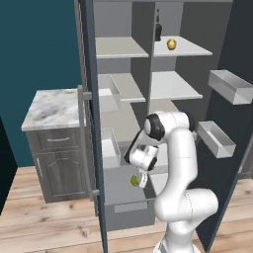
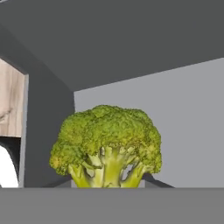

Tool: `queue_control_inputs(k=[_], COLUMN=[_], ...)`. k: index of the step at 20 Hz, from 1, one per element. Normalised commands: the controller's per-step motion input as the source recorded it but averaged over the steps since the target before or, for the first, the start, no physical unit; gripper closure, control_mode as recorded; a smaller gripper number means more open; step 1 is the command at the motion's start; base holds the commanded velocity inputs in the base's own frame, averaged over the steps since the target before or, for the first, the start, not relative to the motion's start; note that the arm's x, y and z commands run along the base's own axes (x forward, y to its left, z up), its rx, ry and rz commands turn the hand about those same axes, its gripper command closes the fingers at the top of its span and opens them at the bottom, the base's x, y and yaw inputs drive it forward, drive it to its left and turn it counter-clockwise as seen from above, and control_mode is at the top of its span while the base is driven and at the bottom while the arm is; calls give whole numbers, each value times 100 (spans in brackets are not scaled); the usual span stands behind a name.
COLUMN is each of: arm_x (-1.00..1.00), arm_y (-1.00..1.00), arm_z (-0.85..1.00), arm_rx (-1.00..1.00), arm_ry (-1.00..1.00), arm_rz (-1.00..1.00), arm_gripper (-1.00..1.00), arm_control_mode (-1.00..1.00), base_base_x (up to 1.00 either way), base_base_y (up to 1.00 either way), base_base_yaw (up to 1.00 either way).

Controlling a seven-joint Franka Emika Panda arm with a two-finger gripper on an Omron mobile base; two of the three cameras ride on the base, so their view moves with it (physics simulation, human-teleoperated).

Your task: Take the broccoli and potato from the fridge shelf and place them in the freezer drawer to begin freezing them.

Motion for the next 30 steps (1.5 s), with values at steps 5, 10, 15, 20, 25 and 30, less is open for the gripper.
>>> queue_control_inputs(k=[5,10,15,20,25,30], arm_x=[7,0,0,0,0,-1], arm_y=[26,15,3,0,0,7], arm_z=[-38,-42,-47,-46,-50,-49], arm_rx=[0,0,0,0,0,0], arm_ry=[8,7,3,2,3,4], arm_rz=[5,4,5,5,4,1], arm_gripper=[100,100,100,100,100,-100], arm_control_mode=[-100,-100,-100,-100,-100,-100], base_base_x=[0,0,0,0,0,0], base_base_y=[0,0,0,0,0,0], base_base_yaw=[0,0,0,0,0,0])
